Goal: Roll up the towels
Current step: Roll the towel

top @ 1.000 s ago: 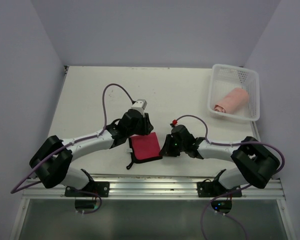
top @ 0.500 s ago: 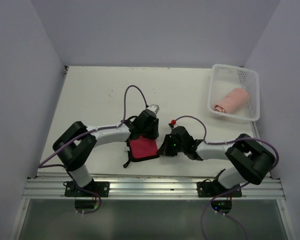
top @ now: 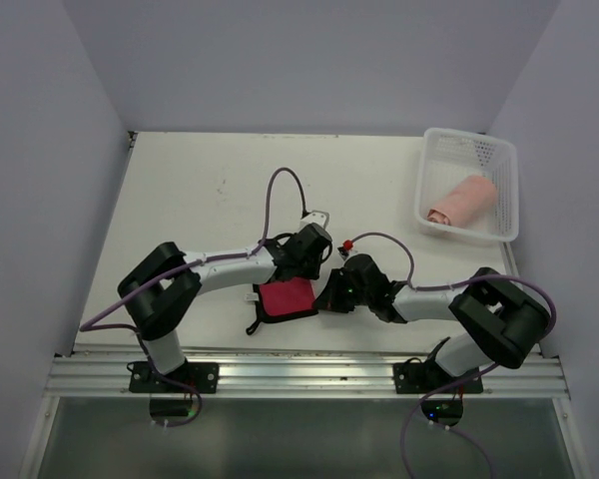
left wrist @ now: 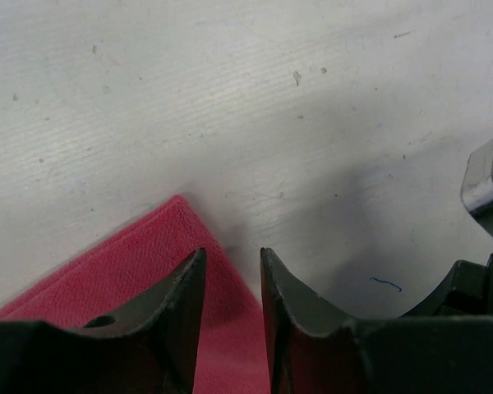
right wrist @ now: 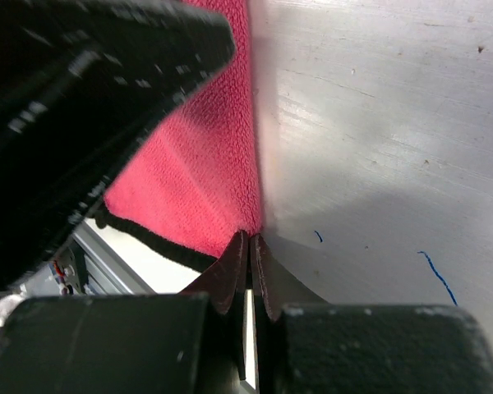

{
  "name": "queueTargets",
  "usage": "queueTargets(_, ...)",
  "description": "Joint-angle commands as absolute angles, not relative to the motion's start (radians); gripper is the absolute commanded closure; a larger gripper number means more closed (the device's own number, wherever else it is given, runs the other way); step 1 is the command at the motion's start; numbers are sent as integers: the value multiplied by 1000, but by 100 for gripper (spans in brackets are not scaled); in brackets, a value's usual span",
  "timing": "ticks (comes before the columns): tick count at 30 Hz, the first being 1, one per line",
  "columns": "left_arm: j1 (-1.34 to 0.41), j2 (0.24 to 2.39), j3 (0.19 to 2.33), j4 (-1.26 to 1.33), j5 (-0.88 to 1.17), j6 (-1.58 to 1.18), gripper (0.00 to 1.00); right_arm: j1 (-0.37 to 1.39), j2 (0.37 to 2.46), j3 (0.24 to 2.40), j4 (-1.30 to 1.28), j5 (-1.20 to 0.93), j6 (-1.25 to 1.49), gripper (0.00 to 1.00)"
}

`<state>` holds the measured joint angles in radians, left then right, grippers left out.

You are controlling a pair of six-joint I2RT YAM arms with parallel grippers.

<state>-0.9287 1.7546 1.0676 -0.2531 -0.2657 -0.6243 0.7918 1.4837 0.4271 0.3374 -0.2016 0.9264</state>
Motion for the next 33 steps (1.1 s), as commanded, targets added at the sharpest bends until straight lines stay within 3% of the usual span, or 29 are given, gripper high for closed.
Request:
queueTargets(1,-945,1773,1132,-307,-385,-612,63,799,1496,388,273,-169,900,100)
queueTargets(20,-945,1931,1195,-344,-472,-626,57,799,1470,380,245,-164,888,100)
queueTargets(22,-945,1942,1192,-342,-469,-626,61,799,1465,380,239,-157,882,100)
queueTargets(26,-945,1957,1174,-348,-476,-637,84,798,1437,380,218,-137,864,100)
queueTargets(30,-937,1962,1161,-351,-479,-655,99,805,1402,396,167,-101,810,100)
queueTargets(33,-930,1957,1167,-339,-468,-655,100,815,1371,413,118,-68,772,100)
